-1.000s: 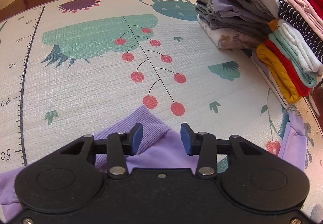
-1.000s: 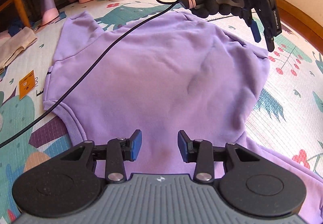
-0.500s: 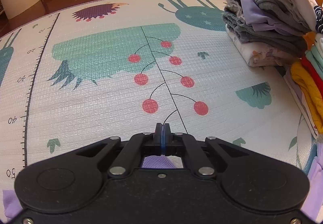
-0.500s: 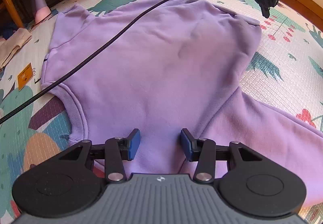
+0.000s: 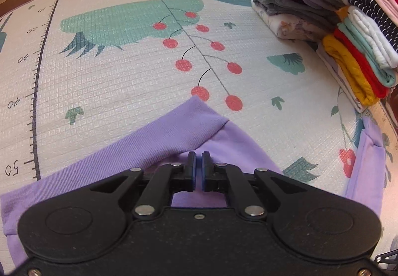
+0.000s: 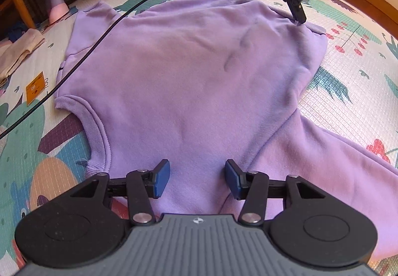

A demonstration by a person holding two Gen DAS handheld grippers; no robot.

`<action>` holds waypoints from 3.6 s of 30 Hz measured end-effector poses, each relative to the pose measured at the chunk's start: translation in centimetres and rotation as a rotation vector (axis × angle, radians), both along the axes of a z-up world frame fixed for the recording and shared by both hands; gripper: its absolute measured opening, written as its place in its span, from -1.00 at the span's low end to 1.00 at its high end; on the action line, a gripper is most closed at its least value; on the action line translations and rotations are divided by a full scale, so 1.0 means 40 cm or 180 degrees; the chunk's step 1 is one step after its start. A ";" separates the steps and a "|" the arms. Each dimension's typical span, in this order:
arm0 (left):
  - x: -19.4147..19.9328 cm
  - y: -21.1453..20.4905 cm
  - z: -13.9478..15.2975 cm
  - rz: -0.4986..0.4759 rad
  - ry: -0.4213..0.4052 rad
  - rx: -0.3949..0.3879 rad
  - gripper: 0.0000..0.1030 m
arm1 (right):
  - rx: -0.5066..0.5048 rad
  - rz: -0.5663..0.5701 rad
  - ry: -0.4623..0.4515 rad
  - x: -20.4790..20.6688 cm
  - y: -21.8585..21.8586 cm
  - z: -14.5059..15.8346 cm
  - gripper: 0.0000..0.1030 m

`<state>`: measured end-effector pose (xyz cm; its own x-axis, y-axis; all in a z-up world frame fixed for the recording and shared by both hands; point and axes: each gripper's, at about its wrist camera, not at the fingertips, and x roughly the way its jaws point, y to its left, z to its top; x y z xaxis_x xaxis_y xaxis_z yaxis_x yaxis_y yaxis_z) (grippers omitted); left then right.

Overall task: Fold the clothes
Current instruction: 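Fold the held sleeve across the sweatshirt body with the left tool, then open, then grasp the other sleeve cuff with the right tool, then close the left tool on the cuff while the right tool releases it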

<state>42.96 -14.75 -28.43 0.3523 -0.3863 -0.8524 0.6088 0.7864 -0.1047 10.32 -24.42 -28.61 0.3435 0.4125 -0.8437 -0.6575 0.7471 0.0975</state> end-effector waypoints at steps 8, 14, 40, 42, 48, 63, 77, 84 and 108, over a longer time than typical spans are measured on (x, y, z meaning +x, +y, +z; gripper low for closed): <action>-0.016 -0.014 0.059 -0.0022 0.0033 -0.0396 -0.84 | 0.0014 -0.0024 0.0027 -0.001 0.002 0.000 0.04; -0.131 -0.131 -0.022 -0.0499 -0.0192 0.0041 -0.48 | -0.0017 0.0029 0.0024 -0.004 0.012 0.000 0.13; -0.502 -0.138 0.205 -0.1064 0.0185 0.0141 0.38 | 0.1933 -0.3780 0.0267 -0.038 -0.826 -0.044 0.07; -0.577 -0.141 0.200 -0.1071 0.0201 0.0118 0.38 | 0.2074 -0.3915 0.0289 -0.036 -0.862 -0.070 0.07; -0.770 -0.177 0.177 -0.0704 0.0051 -0.0034 0.41 | 0.2289 -0.3873 0.0225 -0.008 -0.891 -0.111 0.07; -0.943 -0.294 0.107 -0.0069 0.0099 -0.0306 0.87 | 0.2356 -0.3848 0.0227 0.061 -0.899 -0.142 -0.48; -0.893 -0.666 0.027 -0.0739 -0.1422 0.0574 0.67 | 0.2778 -0.3368 0.0308 0.060 -0.957 -0.097 -0.90; -0.876 -0.768 -0.045 -0.0945 -0.1914 0.1172 0.46 | 0.3014 -0.3069 0.0325 0.053 -0.960 -0.038 -0.90; -0.704 -0.420 0.262 0.0011 -0.1441 0.0248 -0.92 | 0.2681 -0.1897 0.0026 -0.047 -0.787 0.088 0.28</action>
<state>14.80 -31.54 -17.94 0.6972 -0.3254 -0.6388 0.5771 0.7834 0.2308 8.44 -55.89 -25.10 0.6813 0.6355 -0.3633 -0.1997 0.6388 0.7430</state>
